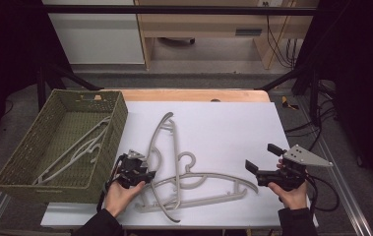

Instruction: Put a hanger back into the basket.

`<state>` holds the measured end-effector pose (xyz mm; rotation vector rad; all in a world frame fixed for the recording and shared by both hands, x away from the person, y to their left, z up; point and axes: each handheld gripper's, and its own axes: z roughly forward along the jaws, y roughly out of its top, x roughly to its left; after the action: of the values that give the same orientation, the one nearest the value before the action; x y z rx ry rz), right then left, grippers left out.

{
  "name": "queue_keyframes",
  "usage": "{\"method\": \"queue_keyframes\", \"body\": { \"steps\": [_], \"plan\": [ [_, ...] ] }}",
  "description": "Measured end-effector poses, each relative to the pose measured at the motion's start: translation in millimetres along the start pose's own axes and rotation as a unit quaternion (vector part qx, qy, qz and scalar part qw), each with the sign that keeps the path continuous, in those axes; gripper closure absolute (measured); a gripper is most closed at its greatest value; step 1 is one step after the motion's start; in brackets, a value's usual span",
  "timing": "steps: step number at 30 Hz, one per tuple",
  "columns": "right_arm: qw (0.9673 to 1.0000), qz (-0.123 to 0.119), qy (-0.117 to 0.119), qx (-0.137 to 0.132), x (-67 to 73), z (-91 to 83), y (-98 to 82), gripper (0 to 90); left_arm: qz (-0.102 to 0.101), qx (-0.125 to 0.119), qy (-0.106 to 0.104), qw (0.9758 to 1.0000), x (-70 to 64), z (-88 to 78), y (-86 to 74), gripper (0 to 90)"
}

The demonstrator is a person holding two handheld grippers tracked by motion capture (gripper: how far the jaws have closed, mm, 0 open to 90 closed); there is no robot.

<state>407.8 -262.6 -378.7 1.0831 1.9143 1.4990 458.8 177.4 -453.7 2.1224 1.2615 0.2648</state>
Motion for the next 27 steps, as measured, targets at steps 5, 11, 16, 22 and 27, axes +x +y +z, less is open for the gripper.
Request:
{"method": "queue_keyframes", "body": {
  "steps": [5,11,16,22,27],
  "plan": [
    [1.0000,0.001,0.001,0.000,-0.1,-0.3,0.1,1.3,0.006,0.005,-0.008,0.9999,-2.8,0.5,-3.7,53.3],
    [1.0000,0.000,0.000,0.000,-0.2,-0.1,0.0,1.3,0.010,0.015,-0.002,0.9998,-8.0,9.4,-5.9,55.6],
    [1.0000,0.000,0.001,0.002,0.1,0.5,-0.2,1.3,0.010,0.023,-0.006,0.9997,-7.8,8.6,-4.3,59.9],
    [1.0000,0.000,0.001,0.001,0.0,0.9,-0.5,1.3,0.019,0.026,-0.010,0.9994,-7.2,8.8,-3.2,69.1],
    [1.0000,0.000,0.001,0.002,-0.2,0.9,-0.5,1.3,0.029,0.021,-0.004,0.9994,-5.9,7.2,-1.2,69.1]
  ]
}}
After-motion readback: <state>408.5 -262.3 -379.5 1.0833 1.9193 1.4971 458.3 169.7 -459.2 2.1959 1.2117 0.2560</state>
